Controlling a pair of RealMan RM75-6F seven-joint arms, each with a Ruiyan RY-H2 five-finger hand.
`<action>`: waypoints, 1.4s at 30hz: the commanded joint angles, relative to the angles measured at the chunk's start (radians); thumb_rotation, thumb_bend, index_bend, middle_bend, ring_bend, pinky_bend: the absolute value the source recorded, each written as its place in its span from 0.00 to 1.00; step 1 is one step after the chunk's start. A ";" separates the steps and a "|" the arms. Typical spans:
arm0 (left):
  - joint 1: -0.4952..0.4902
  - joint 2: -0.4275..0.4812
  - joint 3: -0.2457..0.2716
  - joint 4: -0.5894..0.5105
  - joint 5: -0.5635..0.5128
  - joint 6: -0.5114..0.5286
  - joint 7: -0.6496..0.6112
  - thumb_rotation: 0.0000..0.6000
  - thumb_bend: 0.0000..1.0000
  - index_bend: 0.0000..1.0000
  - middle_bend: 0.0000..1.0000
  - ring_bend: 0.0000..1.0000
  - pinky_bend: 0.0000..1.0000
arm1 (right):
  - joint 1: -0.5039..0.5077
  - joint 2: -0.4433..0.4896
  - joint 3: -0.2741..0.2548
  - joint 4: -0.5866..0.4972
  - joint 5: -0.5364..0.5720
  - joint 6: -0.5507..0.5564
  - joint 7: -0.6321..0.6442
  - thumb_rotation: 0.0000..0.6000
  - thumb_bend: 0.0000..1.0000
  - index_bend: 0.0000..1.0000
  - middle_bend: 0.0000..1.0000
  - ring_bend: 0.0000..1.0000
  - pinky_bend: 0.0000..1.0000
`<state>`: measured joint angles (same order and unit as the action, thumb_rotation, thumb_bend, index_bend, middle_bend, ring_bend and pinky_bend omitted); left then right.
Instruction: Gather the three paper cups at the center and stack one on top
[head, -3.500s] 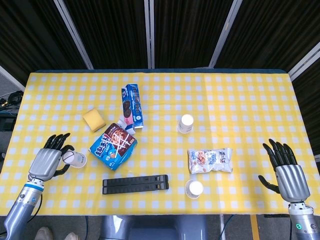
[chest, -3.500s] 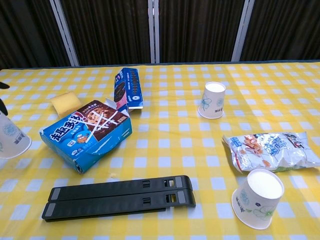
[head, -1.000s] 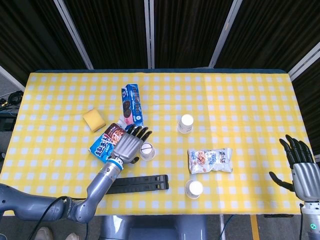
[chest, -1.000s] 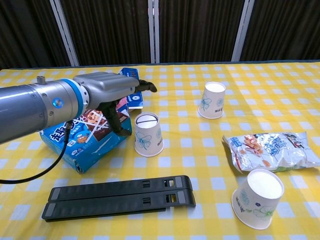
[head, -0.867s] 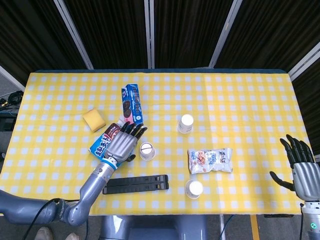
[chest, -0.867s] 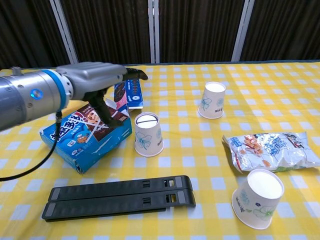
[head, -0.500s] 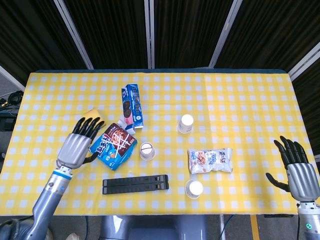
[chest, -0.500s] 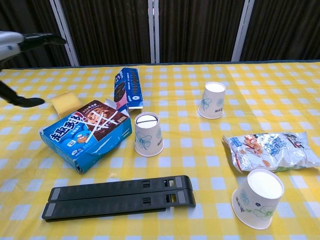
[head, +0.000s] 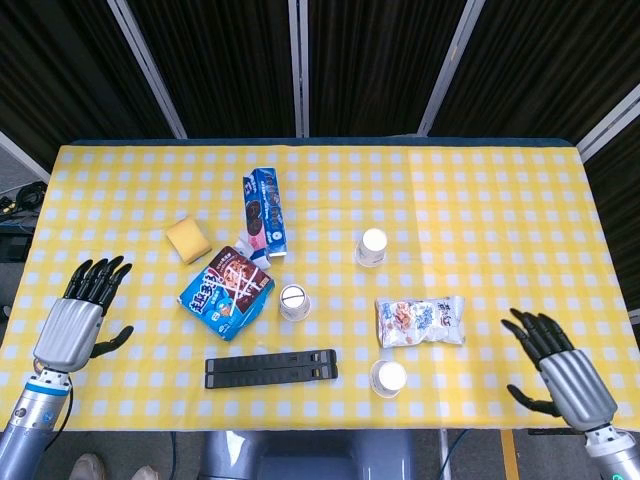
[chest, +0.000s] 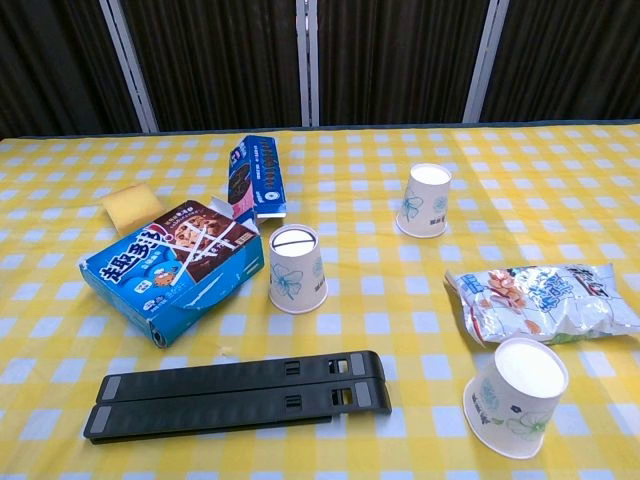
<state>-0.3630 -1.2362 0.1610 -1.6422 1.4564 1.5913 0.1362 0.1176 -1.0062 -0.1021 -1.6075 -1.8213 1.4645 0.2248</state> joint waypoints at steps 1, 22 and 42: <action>0.027 -0.007 -0.005 0.046 0.026 0.005 -0.040 1.00 0.25 0.00 0.00 0.00 0.00 | 0.046 0.049 -0.071 -0.067 -0.089 -0.078 0.054 1.00 0.15 0.11 0.00 0.00 0.00; 0.079 0.031 -0.081 0.037 0.056 -0.031 -0.100 1.00 0.25 0.00 0.00 0.00 0.00 | 0.149 -0.125 -0.020 -0.182 0.010 -0.315 -0.148 1.00 0.25 0.16 0.00 0.00 0.00; 0.097 0.032 -0.126 0.045 0.064 -0.085 -0.118 1.00 0.25 0.00 0.00 0.00 0.00 | 0.220 -0.195 0.013 -0.182 0.138 -0.426 -0.194 1.00 0.30 0.16 0.00 0.00 0.00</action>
<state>-0.2665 -1.2045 0.0354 -1.5971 1.5201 1.5072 0.0194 0.3362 -1.2003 -0.0874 -1.7879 -1.6852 1.0399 0.0329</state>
